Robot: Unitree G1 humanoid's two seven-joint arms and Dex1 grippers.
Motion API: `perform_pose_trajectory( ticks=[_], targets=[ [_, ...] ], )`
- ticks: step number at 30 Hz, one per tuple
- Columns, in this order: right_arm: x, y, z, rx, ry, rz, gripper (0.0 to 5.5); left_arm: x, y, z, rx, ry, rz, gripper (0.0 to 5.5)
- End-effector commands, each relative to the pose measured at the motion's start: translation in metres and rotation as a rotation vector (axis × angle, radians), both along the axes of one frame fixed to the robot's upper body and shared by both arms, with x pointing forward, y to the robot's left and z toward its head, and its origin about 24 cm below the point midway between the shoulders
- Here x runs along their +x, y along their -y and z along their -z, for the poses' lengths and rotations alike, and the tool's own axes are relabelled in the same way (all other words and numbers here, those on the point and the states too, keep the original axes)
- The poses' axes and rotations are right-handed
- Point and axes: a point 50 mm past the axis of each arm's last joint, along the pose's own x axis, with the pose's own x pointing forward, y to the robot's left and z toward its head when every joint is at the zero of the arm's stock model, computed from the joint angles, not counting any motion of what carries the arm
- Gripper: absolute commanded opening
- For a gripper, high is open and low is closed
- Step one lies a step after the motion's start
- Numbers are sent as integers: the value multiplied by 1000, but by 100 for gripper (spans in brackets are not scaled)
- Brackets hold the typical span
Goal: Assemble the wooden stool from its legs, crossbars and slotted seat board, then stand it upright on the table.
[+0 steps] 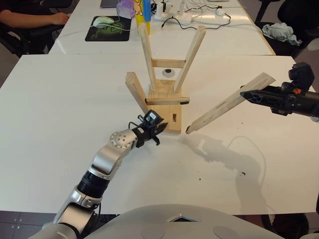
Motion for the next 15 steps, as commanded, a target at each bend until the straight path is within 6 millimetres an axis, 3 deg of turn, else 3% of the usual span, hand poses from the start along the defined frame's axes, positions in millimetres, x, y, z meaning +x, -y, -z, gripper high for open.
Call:
perform_pose_trajectory(
  ticks=[1, 3, 7, 15],
  targets=[
    [7, -4, -17, 30, 92, 3, 212, -7, -5, 22, 145, -85, 18, 32],
    [8, -5, -20, 44, 105, 2, 212, -11, -10, 29, 209, -113, 27, 1],
    [10, -7, -21, 48, 125, 4, 212, -19, -28, 38, 317, -170, 62, 0],
    [9, -17, -13, 20, 167, 15, 212, -17, -59, 41, 381, -207, 23, 0]
  ],
)
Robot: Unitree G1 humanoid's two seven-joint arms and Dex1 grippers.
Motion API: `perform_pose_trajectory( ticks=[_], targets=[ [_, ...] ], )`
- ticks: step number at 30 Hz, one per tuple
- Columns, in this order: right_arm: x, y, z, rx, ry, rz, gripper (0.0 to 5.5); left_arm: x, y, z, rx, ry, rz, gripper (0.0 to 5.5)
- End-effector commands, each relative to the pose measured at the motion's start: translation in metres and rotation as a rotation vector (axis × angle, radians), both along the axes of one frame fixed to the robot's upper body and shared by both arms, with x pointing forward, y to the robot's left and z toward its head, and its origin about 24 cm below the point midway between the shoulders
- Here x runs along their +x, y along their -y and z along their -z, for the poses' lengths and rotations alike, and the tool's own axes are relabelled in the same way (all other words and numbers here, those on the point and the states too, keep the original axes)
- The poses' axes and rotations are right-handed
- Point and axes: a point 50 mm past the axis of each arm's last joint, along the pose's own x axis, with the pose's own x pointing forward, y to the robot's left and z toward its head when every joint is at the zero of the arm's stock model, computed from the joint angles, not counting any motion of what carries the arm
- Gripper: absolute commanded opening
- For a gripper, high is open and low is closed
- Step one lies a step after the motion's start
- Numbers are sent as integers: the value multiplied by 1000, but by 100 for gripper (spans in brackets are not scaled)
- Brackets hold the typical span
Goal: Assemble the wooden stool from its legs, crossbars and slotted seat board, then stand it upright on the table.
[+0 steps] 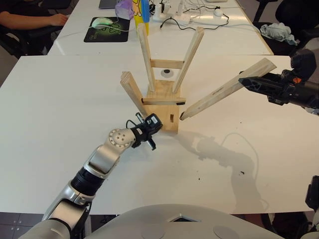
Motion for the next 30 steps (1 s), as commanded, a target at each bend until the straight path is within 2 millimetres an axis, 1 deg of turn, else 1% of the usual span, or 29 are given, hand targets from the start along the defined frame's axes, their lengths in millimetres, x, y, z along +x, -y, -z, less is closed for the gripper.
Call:
perform_pose_trajectory(
  ticks=[1, 4, 10, 13, 16, 19, 24, 27, 30],
  targets=[
    [-2, -6, 1, -20, 40, -2, 212, -16, -45, 46, 204, -223, -117, 0],
    [-2, -12, 3, -11, 54, -13, 212, -15, -48, 45, 200, -230, -116, 0],
    [1, -33, 11, 7, 92, -52, 212, -13, -48, 44, 166, -253, -102, 0],
    [4, -44, 18, -30, 101, -74, 212, -13, -47, 44, 158, -262, -90, 0],
    [8, -50, 26, -82, 112, -78, 212, -12, -45, 43, 147, -270, -73, 0],
    [13, -54, 29, -125, 121, -88, 212, -12, -43, 42, 142, -274, -62, 0],
    [19, -60, 29, -131, 127, -113, 212, -13, -39, 42, 125, -279, -59, 0],
    [21, -60, 29, -155, 131, -120, 212, -14, -38, 42, 121, -279, -59, 0],
    [26, -62, 24, -176, 141, -133, 211, -15, -36, 43, 111, -278, -67, 0]
  ],
)
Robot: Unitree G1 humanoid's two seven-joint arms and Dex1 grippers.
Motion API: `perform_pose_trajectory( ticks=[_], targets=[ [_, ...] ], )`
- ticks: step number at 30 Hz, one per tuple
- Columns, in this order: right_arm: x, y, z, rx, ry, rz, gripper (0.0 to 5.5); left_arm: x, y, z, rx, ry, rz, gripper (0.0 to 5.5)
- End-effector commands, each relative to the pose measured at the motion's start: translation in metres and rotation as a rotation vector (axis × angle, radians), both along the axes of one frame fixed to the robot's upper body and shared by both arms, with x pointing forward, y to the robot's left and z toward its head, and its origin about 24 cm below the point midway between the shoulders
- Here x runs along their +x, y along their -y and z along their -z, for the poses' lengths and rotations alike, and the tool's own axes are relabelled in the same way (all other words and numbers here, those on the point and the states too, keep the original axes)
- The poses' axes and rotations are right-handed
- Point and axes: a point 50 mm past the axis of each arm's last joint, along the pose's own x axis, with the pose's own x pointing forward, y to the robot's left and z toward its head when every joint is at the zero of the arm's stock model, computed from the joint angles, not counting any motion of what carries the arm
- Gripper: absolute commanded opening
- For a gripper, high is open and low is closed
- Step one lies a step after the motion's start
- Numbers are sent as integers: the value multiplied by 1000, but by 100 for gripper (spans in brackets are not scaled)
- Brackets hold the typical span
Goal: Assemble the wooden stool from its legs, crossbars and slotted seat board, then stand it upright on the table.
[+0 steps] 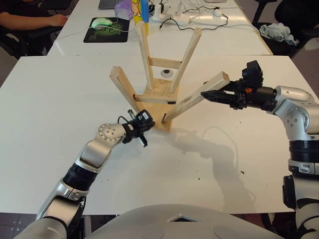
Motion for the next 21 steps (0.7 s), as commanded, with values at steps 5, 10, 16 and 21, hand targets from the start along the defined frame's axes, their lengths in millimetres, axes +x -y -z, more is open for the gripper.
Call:
perform_pose_trajectory(
  ticks=[5, 10, 16, 21],
  targets=[
    [16, -6, -16, -150, 58, -49, 211, -25, -15, 45, 97, -231, -88, 0],
    [22, -10, -21, -227, 85, -73, 211, -27, -12, 46, 85, -230, -100, 0],
    [20, -21, -15, -290, 86, -127, 211, -29, -8, 46, 71, -230, -114, 0],
    [12, -30, -1, -317, 59, -164, 209, -29, -7, 46, 63, -230, -123, 0]
  ],
)
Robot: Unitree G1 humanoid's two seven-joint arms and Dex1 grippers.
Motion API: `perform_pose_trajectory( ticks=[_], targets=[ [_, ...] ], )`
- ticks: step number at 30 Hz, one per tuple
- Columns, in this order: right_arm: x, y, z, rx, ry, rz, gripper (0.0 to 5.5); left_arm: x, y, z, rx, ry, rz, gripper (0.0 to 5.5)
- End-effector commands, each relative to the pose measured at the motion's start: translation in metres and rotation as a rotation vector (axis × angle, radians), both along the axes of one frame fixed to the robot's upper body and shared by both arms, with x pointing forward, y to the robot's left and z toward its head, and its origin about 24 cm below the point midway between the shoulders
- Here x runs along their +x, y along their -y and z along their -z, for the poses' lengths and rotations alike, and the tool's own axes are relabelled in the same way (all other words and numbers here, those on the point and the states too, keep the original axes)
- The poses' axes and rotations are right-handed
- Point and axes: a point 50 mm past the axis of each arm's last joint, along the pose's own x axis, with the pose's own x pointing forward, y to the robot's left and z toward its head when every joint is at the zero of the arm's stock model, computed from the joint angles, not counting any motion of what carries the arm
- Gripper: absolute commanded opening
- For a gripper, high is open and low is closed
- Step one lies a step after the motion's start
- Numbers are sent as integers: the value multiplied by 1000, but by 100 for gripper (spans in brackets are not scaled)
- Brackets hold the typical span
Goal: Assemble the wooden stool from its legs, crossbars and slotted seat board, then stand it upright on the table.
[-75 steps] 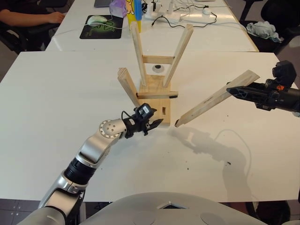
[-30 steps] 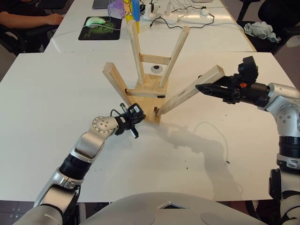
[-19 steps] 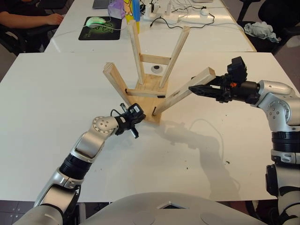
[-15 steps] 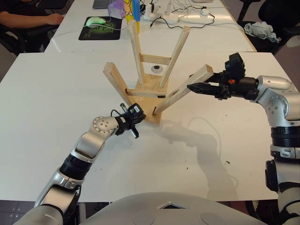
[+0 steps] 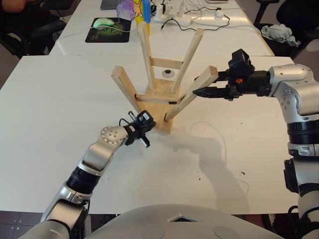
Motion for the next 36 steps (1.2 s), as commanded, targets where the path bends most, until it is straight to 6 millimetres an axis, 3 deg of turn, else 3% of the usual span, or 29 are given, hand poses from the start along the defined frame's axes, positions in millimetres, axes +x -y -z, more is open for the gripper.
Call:
perform_pose_trajectory(
  ticks=[1, 12, 26, 33, 36],
  targets=[
    [-6, -5, 25, -94, -60, 13, 209, -25, -13, 43, 92, -232, -57, 0],
    [-13, -17, 50, -147, -114, 30, 208, -24, -12, 45, 84, -237, -67, 0],
    [11, -12, 66, -242, -157, 135, 208, -23, -10, 46, 83, -234, -56, 0],
    [7, -32, 67, -244, -156, 37, 208, -22, -9, 46, 77, -233, -67, 0],
    [8, -32, 73, -263, -188, 46, 208, -21, -9, 46, 75, -230, -70, 0]
  ],
)
